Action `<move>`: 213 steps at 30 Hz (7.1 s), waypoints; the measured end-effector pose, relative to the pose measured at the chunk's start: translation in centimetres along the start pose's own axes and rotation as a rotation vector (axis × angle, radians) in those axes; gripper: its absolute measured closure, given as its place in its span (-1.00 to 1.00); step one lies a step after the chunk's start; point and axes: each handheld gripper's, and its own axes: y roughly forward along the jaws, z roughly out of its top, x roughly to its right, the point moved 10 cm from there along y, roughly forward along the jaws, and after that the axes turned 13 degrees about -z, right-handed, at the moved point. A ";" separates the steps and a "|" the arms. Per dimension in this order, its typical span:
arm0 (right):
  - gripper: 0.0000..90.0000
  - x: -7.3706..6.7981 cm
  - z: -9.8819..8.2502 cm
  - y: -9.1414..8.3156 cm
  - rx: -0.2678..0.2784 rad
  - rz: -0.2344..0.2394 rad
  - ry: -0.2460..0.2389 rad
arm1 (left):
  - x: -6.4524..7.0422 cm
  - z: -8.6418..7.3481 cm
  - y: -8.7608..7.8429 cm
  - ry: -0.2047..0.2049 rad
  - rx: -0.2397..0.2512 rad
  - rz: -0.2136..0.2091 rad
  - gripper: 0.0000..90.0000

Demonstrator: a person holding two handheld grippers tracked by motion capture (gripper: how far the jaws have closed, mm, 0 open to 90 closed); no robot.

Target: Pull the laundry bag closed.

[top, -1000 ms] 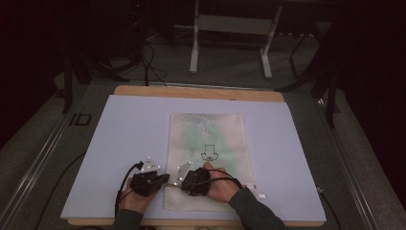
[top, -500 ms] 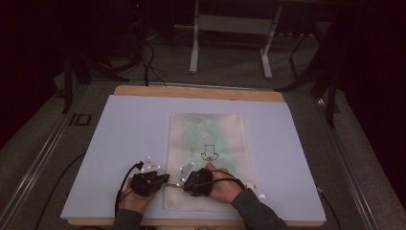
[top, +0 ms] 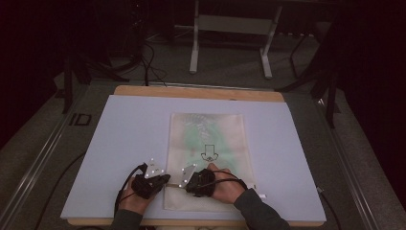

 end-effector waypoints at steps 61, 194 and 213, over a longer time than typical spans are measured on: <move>0.82 0.1 -1.1 -0.7 -0.005 0.008 -0.013 | 2.1 -0.9 -0.4 0.147 -0.025 -0.134 0.99; 0.82 1.3 -8.0 -5.1 -0.021 -0.022 0.089 | 2.2 -0.9 -0.4 0.130 -0.036 -0.130 0.99; 0.82 1.4 -9.5 -5.5 -0.019 -0.023 0.121 | 2.1 -1.0 -0.5 0.127 -0.036 -0.134 0.99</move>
